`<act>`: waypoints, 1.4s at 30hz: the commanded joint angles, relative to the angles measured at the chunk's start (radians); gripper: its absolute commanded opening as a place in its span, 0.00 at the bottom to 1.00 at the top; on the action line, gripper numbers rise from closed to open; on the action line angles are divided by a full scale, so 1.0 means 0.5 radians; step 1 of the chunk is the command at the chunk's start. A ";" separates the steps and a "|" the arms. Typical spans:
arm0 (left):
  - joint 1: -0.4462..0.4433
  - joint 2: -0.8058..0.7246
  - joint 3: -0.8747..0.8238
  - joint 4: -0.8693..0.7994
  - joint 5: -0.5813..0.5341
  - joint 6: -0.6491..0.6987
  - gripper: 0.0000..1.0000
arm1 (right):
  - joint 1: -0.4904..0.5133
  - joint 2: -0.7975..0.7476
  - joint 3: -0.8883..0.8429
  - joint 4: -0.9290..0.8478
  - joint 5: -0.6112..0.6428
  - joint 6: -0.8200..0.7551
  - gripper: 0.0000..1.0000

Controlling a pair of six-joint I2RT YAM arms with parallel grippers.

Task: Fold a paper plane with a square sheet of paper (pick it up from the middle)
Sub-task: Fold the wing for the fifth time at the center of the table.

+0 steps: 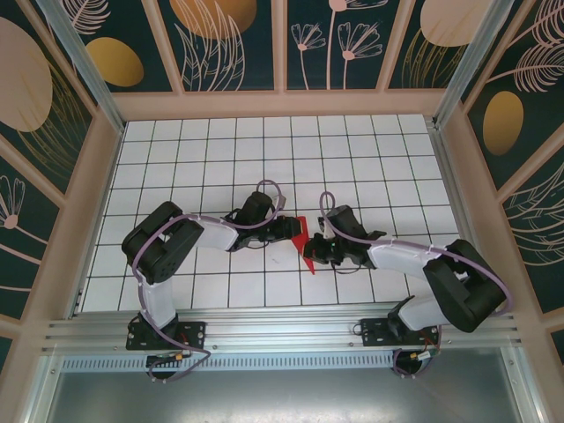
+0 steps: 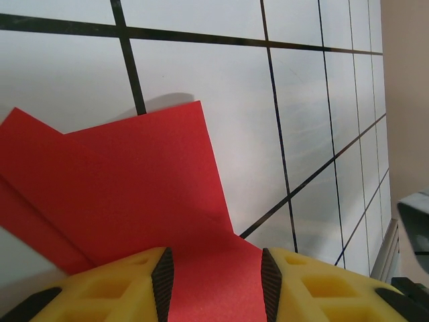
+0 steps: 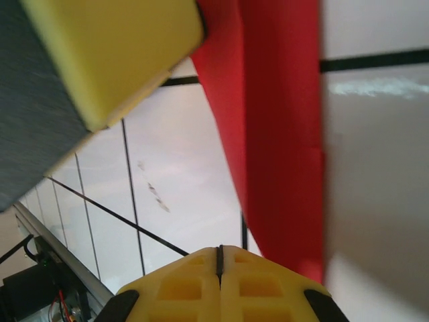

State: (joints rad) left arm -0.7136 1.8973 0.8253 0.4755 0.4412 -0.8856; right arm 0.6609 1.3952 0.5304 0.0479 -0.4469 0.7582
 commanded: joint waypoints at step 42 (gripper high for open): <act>-0.005 0.184 0.110 -0.309 -0.103 0.076 0.39 | 0.129 -0.095 -0.379 0.048 -0.116 0.080 0.04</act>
State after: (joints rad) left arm -0.7128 1.9160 0.8848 0.3809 0.4412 -0.8841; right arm 0.7170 1.3163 0.3695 0.0872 -0.5018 0.7883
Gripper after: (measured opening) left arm 0.394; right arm 0.066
